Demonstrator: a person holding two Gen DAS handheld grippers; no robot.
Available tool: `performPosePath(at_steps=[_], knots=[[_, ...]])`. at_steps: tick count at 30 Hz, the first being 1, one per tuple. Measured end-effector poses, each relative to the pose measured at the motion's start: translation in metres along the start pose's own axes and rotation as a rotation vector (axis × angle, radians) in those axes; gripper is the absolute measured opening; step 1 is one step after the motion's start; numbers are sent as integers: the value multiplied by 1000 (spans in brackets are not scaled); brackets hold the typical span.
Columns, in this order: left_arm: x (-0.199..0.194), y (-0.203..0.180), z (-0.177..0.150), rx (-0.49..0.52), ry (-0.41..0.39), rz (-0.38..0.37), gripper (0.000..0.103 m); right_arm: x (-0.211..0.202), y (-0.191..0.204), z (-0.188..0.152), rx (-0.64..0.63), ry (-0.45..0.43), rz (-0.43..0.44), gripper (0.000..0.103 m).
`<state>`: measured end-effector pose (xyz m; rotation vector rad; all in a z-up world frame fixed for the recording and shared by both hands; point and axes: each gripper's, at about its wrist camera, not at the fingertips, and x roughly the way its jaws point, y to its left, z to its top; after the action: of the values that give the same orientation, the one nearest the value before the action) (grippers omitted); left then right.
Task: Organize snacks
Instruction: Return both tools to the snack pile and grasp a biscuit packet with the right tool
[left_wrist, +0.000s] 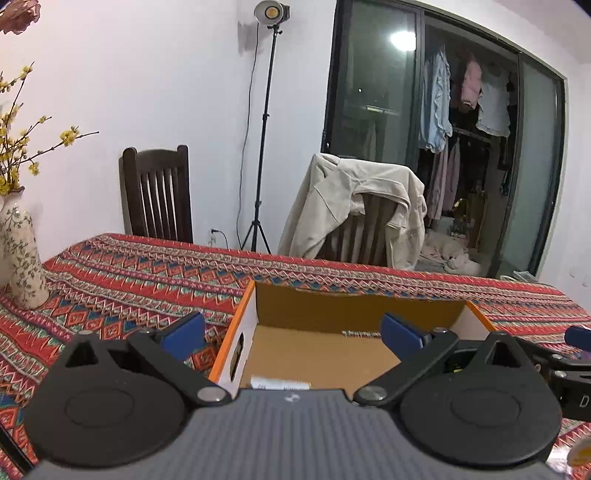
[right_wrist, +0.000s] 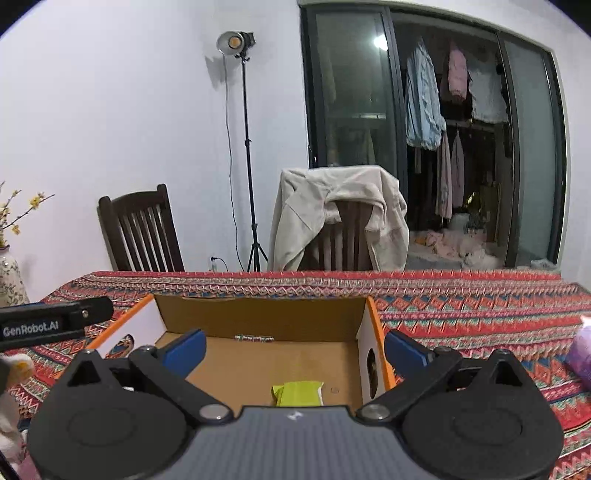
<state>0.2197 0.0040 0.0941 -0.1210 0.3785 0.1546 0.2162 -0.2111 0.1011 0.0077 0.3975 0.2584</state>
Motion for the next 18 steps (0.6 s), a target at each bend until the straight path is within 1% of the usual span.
performPosePath(at_steps=[3,8,14,18], knots=[[-18,3,-3,26,-8,9,103,-23,1,-2,-28,-19,-7,103],[-50,16,-13,24,-16,-9,103,-62,-1,-18,-53,-16,2,103],[-85,28,-39,68,-18,-13,103,-98,-3,-52,-59,21,13,103],[-105,40,-59,68,-11,-15,103,-118,-2,-78,-65,48,27,103]])
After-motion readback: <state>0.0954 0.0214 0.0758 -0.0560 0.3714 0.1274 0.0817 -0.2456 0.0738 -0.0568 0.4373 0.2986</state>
